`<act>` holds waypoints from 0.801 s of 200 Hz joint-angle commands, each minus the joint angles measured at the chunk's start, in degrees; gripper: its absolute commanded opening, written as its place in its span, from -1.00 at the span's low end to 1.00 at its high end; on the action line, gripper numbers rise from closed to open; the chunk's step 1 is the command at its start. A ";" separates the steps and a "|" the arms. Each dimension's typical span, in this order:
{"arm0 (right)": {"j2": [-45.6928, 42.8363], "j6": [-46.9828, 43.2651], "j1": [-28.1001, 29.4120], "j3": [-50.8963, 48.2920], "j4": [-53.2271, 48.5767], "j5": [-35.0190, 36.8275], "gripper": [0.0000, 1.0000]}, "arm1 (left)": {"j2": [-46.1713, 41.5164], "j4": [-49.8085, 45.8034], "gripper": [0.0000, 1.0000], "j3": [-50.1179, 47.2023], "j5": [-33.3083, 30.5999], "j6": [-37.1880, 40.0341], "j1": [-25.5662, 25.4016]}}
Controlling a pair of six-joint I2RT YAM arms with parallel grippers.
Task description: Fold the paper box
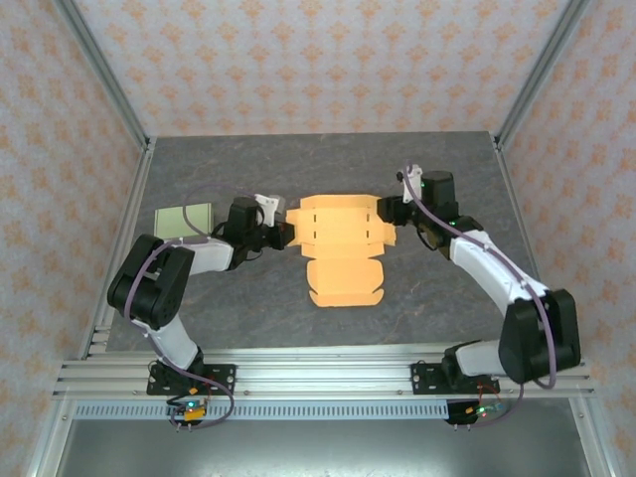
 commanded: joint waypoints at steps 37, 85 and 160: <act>7.53 -53.00 3.92 13.50 -21.55 -10.03 0.05 | -5.11 -3.34 -1.00 1.36 -0.72 8.57 -2.67; 20.04 -64.78 6.01 24.57 -31.35 -8.62 0.06 | -5.13 -1.94 -1.00 0.52 -0.42 8.63 -2.72; 24.73 -68.38 12.30 20.53 -20.19 -0.16 -0.58 | -5.30 -1.69 -1.00 -0.20 -1.73 8.68 -2.72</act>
